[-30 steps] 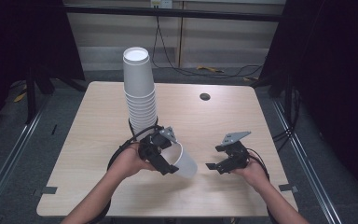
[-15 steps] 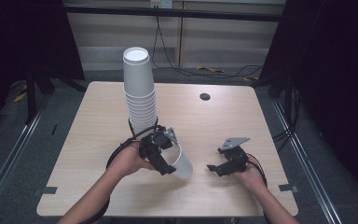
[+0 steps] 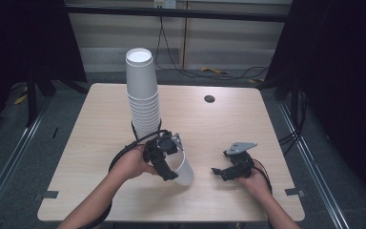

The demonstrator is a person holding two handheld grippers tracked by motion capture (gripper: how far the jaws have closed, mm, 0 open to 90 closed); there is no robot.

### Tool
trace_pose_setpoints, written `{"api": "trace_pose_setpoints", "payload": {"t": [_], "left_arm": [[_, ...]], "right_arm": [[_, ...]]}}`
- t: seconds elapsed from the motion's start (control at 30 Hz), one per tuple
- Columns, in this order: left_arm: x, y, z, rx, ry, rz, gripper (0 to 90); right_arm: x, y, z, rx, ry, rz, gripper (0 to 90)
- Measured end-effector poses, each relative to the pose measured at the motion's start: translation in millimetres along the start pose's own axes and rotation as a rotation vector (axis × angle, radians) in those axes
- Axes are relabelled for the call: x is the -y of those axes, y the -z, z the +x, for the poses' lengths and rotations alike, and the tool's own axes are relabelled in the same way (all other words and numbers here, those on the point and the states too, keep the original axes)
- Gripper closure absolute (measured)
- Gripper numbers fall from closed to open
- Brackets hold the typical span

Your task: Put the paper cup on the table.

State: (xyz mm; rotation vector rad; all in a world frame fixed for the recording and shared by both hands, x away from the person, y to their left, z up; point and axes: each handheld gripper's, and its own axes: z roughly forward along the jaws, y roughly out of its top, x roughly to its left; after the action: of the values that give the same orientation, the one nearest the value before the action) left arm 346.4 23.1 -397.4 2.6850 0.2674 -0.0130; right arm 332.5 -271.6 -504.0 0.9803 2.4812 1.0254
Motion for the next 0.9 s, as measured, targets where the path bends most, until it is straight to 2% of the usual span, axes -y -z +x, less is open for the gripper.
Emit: {"api": "trace_pose_setpoints", "payload": {"t": [0.03,0.17,0.43,0.7,0.8,0.9], "left_arm": [[-0.4,-0.1,0.6,-0.005,-0.015,0.012,11.2],[-1.5,-2.5,-1.0,0.000,-0.020,0.033,11.1],[-8.2,-4.9,-6.2,-0.042,-0.061,0.057,8.6],[-14.1,-9.4,-8.7,-0.054,-0.080,0.042,6.8],[-15.3,-12.6,-8.3,-0.054,-0.074,0.011,6.4],[-17.3,-14.5,-8.3,-0.056,-0.078,-0.001,6.2]], "right_arm": [[0.0,0.0,0.3,0.003,-0.003,-0.001,11.7],[0.0,0.0,0.6,0.007,-0.008,0.001,11.7],[-0.1,-0.3,0.3,0.010,-0.017,-0.003,12.6],[0.0,-0.1,0.5,0.015,-0.018,-0.004,12.9],[0.0,-0.1,0.6,0.015,-0.018,-0.004,12.9],[0.0,-0.1,0.6,0.015,-0.018,-0.004,12.9]]}}
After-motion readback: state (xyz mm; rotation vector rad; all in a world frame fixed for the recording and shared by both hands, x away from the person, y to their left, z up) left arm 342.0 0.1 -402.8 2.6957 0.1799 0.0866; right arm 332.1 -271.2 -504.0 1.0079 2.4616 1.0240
